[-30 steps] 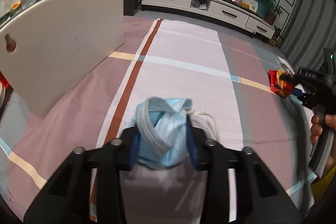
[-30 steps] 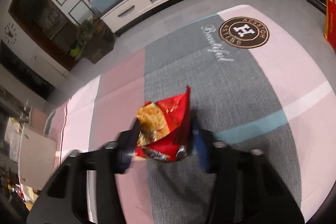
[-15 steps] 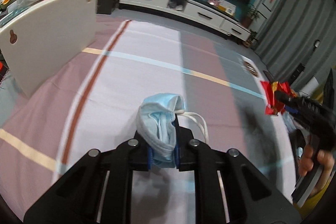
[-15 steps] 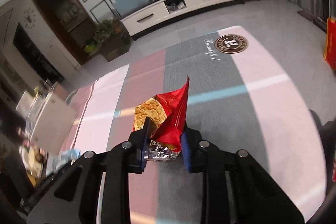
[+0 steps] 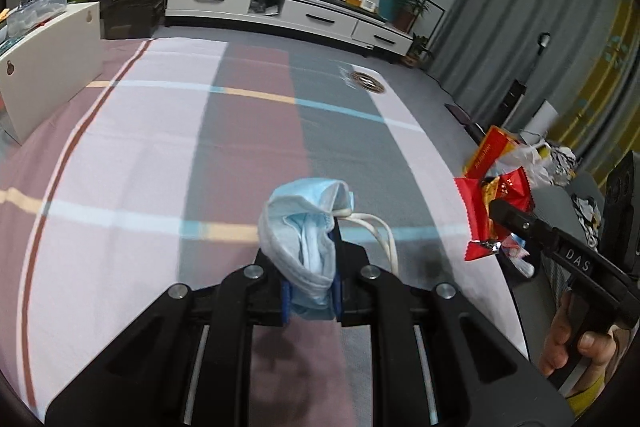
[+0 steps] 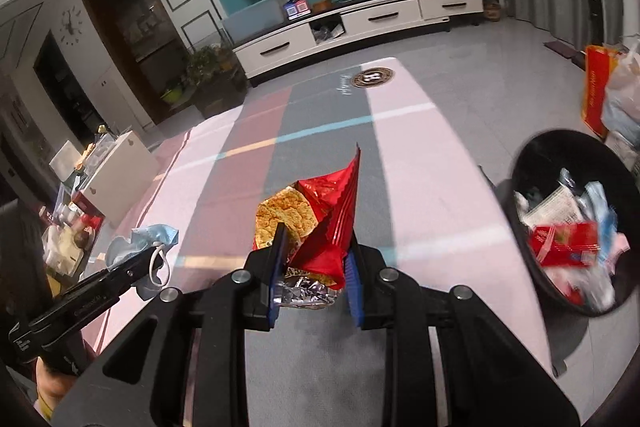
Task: Collect trash
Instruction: 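Carry the blue mask and red chip bag over the black bin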
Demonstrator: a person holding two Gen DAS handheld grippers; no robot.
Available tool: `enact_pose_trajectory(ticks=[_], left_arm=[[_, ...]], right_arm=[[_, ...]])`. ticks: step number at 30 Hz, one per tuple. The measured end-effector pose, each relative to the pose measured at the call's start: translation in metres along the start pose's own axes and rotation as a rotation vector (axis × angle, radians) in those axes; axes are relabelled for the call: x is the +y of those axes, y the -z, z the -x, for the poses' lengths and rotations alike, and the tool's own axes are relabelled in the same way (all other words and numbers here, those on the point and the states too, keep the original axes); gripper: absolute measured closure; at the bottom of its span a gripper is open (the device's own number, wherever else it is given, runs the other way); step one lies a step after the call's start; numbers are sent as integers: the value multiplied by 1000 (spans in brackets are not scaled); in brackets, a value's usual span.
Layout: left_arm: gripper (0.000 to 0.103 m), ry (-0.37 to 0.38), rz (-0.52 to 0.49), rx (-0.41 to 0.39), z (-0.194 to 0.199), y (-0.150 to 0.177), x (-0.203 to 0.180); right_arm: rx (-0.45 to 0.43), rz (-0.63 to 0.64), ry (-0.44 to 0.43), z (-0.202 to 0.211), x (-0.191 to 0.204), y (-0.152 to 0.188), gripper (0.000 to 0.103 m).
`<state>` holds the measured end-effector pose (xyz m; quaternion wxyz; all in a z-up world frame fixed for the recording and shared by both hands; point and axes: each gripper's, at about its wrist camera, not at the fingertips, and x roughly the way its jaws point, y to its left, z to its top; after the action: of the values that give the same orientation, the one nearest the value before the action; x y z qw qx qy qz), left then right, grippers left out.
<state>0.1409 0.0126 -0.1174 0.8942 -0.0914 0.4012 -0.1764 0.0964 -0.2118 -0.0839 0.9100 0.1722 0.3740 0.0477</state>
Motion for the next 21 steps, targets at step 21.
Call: enact_pose_trajectory(ticks=[21], left_arm=[[86, 77, -194, 2, -4, 13, -132]], right_arm=[[-176, -120, 88, 83, -90, 9, 76]])
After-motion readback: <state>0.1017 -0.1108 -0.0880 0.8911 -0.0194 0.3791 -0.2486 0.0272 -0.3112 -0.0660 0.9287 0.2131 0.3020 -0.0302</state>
